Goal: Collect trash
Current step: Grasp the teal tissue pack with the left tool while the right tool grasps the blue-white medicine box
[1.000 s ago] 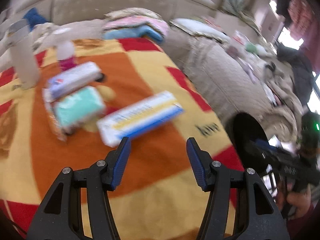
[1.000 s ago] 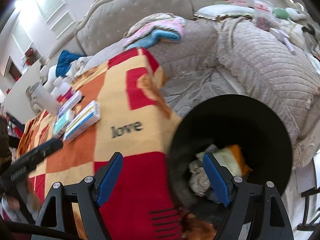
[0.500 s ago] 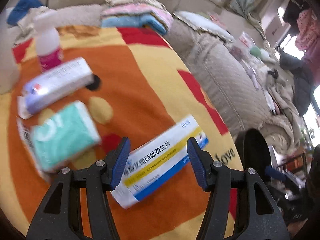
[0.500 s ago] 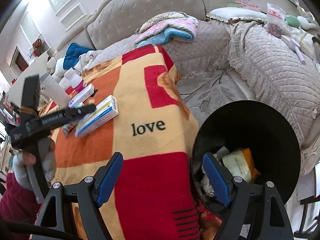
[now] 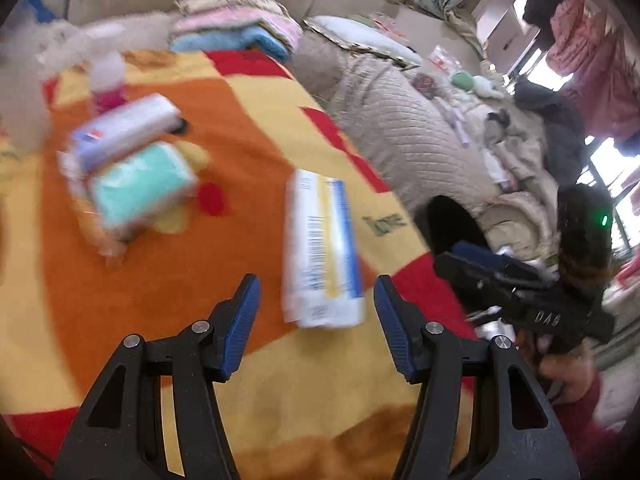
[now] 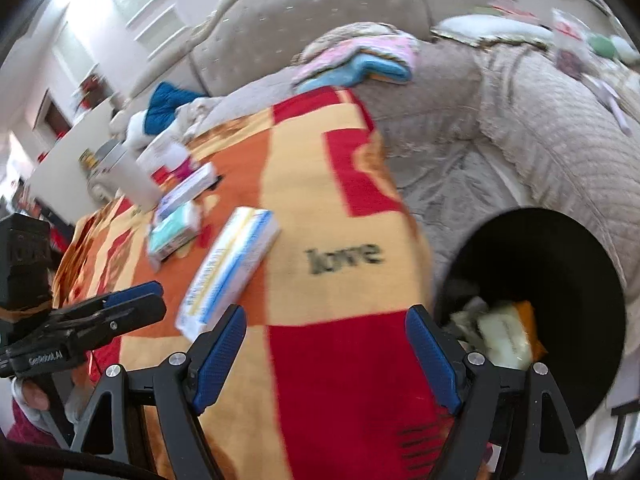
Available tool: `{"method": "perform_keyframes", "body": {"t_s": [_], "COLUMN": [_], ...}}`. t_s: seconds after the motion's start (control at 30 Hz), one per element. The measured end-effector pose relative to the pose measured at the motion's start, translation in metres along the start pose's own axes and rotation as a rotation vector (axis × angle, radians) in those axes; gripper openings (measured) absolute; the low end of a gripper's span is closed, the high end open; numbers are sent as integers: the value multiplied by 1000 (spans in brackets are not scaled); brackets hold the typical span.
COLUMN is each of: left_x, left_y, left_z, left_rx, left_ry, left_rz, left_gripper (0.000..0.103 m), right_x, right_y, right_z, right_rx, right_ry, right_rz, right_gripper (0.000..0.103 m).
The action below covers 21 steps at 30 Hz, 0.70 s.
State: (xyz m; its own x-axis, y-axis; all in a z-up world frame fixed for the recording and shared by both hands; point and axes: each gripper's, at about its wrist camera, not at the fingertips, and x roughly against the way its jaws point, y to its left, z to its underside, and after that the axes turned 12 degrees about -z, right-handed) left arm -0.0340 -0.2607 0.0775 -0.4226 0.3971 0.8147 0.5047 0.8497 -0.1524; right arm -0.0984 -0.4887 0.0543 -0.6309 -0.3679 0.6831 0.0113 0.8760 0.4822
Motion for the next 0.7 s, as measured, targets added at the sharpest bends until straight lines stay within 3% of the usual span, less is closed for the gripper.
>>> {"method": "perform_keyframes", "body": {"t_s": [0.17,0.27,0.37,0.4,0.43,0.53,0.6,0.7], "left_x": [8,5,-2,-5,-7,-17,-32,-59], "left_y": [44,71,82,84,85,84,86,85], "left_z": [1,-4,-13,-19,-24,-39,-49,-57], "left_rx": [-1,48,41,22,1,-53,-90,-141], "left_ry": [-26,-34,-39,-44,-48,-60,-34,22], "left_rz": [-168,-198,-214,-226,-242,-260,-260,-256], "left_gripper": [57,58,60,60,61,61,62,62], "right_x": [-38,-64,-96,-100,-107,-100,-91,-84], "right_y": [34,48,64,65,64,52,41,30], "right_z": [-14,-21,-24,-24,-23,-23,-24,-23], "right_rx": [38,41,111,132,163,178,160,107], "right_ry": [16,26,62,69,93,109,106,116], "right_rz": [-16,-18,50,66,77,58,62,-5], "right_gripper": [80,80,77,63,56,56,56,56]}}
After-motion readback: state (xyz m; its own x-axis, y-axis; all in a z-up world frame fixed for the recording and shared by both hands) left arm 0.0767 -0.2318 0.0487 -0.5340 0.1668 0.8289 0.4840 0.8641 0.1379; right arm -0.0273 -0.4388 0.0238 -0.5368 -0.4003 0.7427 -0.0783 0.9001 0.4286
